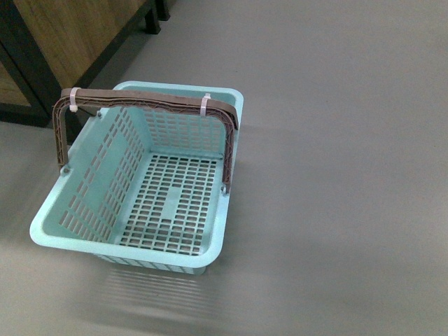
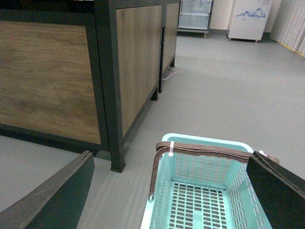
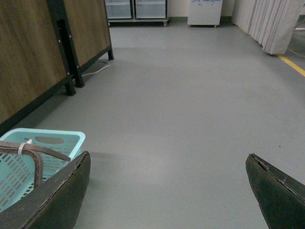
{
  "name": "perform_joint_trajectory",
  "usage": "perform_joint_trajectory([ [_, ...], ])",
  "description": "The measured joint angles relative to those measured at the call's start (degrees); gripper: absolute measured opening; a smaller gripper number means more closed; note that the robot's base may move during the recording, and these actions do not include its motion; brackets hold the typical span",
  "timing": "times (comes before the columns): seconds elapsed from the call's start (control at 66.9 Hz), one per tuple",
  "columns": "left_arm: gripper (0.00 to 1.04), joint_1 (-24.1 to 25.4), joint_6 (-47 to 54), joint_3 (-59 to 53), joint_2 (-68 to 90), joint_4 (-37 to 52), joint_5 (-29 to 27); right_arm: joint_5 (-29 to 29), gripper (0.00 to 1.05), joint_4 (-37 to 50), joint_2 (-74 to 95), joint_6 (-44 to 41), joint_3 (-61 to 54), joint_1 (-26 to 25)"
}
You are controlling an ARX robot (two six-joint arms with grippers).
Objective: Pick lemon and mango into basket
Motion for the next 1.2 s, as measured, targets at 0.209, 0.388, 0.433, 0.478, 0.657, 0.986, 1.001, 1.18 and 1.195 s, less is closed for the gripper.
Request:
perform_joint_trajectory([
  [0.209,0.98,0.00,0.00,0.00,0.00,0.00,0.00,0.02,0.96,0.00,0.00,0.00,0.00,0.00],
  [0.388,0.98,0.00,-0.04,0.00,0.02,-0.02,-0.04,0.00,0.96,0.00,0.00,0.00,0.00,0.00],
  [0.433,0.98,-1.86,-4.24,2.89,3.82,-7.54,-5.92,0.02,0.96,0.00,0.00,0.00,0.00,0.00],
  [0.478,0.98,-3.72,-10.51,7.58,12.44,-16.15,-11.37,0.02,0.96,0.00,0.00,0.00,0.00,0.00],
  [0.657,0.98,0.07,-33.24,15.08,42.77,-4.61,-1.49,-0.11,0.96,0.00,0.00,0.00,0.00,0.00],
  [0.986,0.98,-3.91,-63.76,37.00,101.77,32.17,5.16,-0.11,0.96,0.00,-0.02,0.00,0.00,0.00],
  [1.001,0.98,-4.52,-64.94,38.53,104.26,32.30,4.92,-0.11,0.96,0.00,-0.02,0.00,0.00,0.00],
  [1.18,0.98,-10.71,-73.68,55.08,124.15,29.57,4.55,-0.11,0.96,0.00,-0.02,0.00,0.00,0.00],
  [1.195,0.98,-11.26,-74.29,56.96,125.59,28.98,4.52,-0.11,0.96,0.00,-0.02,0.00,0.00,0.00],
])
